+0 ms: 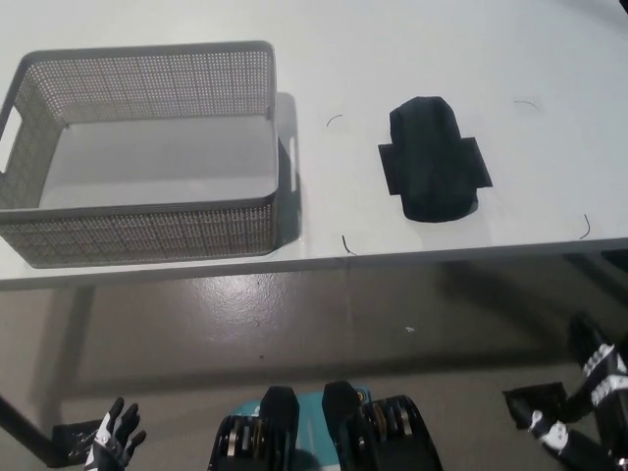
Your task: Use the right hand to push the pencil case on the right hand side to the container on the left side
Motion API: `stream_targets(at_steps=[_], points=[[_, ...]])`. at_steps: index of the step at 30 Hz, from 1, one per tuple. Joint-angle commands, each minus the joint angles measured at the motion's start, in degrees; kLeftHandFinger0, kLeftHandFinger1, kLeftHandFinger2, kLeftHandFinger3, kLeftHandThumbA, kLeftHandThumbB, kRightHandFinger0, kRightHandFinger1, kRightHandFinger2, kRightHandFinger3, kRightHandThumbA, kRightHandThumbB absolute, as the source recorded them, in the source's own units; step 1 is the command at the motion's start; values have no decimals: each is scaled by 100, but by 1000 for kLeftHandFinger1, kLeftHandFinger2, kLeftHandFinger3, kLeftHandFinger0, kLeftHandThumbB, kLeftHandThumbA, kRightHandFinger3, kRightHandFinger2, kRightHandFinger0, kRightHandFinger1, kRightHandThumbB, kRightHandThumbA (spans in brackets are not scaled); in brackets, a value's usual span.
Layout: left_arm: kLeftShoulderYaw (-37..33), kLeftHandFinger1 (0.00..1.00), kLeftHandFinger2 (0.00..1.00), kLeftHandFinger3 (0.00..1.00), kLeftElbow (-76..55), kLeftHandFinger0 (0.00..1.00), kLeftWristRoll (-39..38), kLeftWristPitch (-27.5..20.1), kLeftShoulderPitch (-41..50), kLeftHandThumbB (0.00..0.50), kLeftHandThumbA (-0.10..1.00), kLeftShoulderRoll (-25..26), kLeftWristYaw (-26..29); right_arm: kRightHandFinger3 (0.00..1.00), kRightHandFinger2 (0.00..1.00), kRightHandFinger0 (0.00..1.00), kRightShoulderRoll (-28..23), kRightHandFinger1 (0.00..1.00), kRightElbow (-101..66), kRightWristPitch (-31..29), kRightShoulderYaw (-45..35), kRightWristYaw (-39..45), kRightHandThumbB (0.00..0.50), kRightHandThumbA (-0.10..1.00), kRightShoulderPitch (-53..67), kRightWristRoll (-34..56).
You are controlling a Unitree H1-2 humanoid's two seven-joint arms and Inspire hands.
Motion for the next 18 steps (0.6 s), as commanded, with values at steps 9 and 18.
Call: stream_targets(at_steps=[9,18], points=[[-46,1000,1000,1000,-280,1000,-50,-347,52,20,1000,90,-61,1000,1000,1000,-352,1000,212,208,-464,-90,266,1000,-1599,254],[-107,1000,1000,1000,-393,1000,-72,-337,35,67,1000,118,-115,1000,1000,1000,-421,1000,1021,556,-552,-36,177,1000,-2854,315]])
